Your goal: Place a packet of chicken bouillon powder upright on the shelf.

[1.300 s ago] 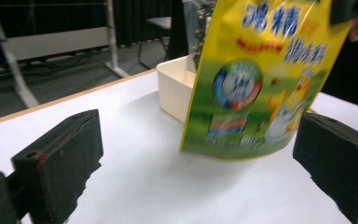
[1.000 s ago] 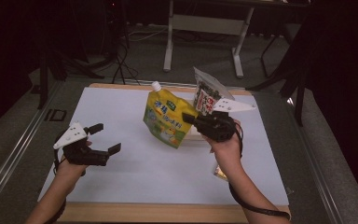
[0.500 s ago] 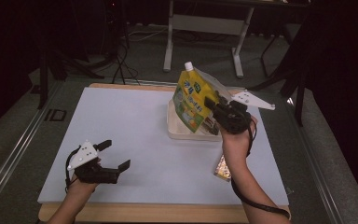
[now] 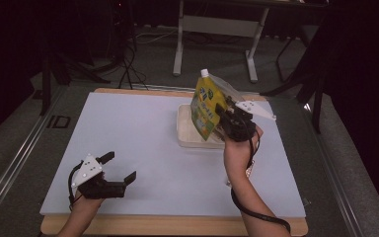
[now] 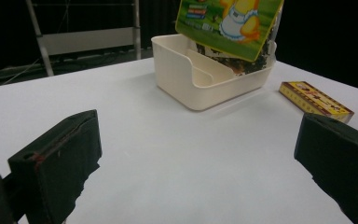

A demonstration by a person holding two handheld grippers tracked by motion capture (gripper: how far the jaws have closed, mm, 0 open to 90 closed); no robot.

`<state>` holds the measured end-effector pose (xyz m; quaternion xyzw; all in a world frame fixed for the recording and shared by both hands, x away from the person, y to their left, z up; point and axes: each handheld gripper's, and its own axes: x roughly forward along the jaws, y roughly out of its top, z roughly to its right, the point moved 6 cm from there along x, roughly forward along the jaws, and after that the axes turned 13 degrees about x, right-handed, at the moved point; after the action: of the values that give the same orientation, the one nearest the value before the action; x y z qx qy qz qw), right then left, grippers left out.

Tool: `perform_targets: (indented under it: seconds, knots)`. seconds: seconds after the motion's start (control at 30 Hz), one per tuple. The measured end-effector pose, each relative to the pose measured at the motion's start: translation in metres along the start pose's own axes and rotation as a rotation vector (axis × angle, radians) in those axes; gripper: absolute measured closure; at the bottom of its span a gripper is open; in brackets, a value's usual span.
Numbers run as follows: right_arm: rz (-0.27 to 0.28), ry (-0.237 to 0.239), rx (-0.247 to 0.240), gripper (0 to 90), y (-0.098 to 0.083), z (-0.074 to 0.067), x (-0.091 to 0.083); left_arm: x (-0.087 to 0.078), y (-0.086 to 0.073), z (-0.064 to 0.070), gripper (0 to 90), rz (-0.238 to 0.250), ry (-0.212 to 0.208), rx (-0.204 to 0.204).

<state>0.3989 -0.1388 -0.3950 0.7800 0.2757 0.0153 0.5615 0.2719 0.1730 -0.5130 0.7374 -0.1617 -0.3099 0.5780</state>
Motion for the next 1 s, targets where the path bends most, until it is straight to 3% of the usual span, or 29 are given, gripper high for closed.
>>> perform_targets:
  seconds: [0.33, 0.63, 0.83, 1.0]
  knots:
    - [-0.019, -0.031, 0.025, 90.0, -0.012, 0.007, 0.013, -0.001, -0.002, -0.003, 0.8, 0.006, 0.006, -0.019]
    - [-0.033, -0.039, 0.032, 90.0, -0.017, 0.003, 0.027, 0.001, -0.005, -0.002, 0.8, -0.01, 0.001, -0.014]
    - [-0.023, -0.056, 0.021, 90.0, -0.018, 0.003, 0.029, 0.0, -0.006, -0.002, 0.8, -0.008, -0.001, -0.018]
    - [-0.028, -0.058, 0.04, 90.0, -0.02, 0.005, 0.031, 0.001, -0.006, -0.002, 0.8, -0.007, -0.006, -0.023]
